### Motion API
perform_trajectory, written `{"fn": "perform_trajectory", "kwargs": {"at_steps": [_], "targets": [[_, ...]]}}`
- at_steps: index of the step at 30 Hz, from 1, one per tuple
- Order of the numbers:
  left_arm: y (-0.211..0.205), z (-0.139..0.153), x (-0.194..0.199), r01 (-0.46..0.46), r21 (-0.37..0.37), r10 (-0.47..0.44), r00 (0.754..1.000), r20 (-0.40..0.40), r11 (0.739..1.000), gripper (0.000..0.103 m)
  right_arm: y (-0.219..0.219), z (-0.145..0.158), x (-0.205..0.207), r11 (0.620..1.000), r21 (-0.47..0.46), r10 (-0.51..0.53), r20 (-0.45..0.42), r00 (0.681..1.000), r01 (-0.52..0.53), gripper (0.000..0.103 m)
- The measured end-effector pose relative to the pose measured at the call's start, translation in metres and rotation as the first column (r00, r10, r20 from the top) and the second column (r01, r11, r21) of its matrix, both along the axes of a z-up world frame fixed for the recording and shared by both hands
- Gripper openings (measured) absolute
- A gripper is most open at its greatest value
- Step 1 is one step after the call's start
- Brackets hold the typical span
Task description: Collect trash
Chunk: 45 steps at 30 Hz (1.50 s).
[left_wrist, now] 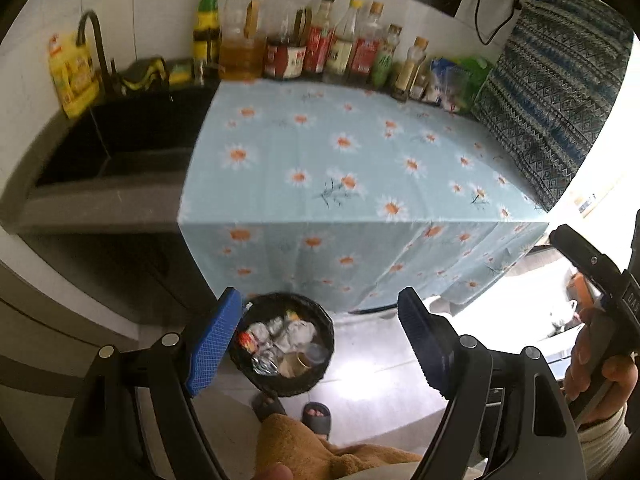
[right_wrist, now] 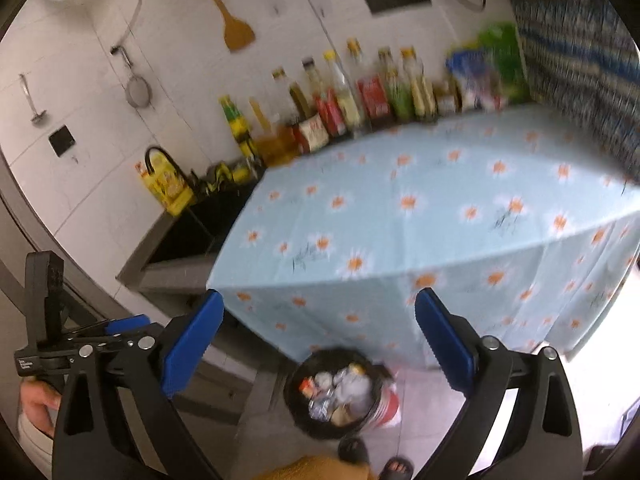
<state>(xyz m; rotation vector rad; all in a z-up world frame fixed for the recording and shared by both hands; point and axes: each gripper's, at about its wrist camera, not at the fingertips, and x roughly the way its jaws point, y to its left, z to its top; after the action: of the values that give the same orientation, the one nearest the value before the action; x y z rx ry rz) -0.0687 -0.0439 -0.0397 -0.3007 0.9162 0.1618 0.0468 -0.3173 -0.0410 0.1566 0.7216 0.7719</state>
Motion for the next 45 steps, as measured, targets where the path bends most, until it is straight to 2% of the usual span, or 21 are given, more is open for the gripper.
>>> {"fn": "perform_trajectory", "kwargs": {"at_steps": [3,10,13,15,20,31,45], "targets": [[-0.001,0.016,-0.005,-0.003,0.006,0.003,0.999,0.034,1.000,0.088,-0.009,0.012,-0.003,1.000,0.005,-0.005,0.023,1.000,0.004,0.096],[-0.011,0.048,-0.012,0.010,0.042,-0.014,0.996,0.091,0.999,0.089,-0.020,0.040,-0.015,1.000,0.007,0.004,0.103,0.995,-0.005,0.098],[-0.013,0.061,-0.014,0.005,0.068,-0.013,0.993,0.116,0.998,0.096,-0.021,0.050,-0.018,1.000,0.009,0.008,0.127,0.992,-0.009,0.098],[-0.014,0.069,-0.014,0.008,0.081,-0.019,0.991,0.130,0.997,0.096,-0.021,0.056,-0.019,1.000,0.008,0.006,0.135,0.991,-0.007,0.098],[-0.014,0.083,-0.013,0.002,0.076,-0.014,0.988,0.151,0.997,0.096,-0.020,0.070,-0.022,1.000,-0.005,0.011,0.163,0.987,-0.010,0.098],[-0.024,0.097,-0.010,0.003,0.106,-0.022,0.984,0.176,0.994,0.096,-0.024,0.083,-0.030,1.000,-0.003,0.006,0.197,0.980,-0.006,0.098],[-0.024,0.094,-0.014,-0.006,0.118,-0.016,0.984,0.177,0.993,0.096,-0.027,0.078,-0.031,1.000,-0.013,-0.006,0.171,0.985,0.008,0.098]]}}
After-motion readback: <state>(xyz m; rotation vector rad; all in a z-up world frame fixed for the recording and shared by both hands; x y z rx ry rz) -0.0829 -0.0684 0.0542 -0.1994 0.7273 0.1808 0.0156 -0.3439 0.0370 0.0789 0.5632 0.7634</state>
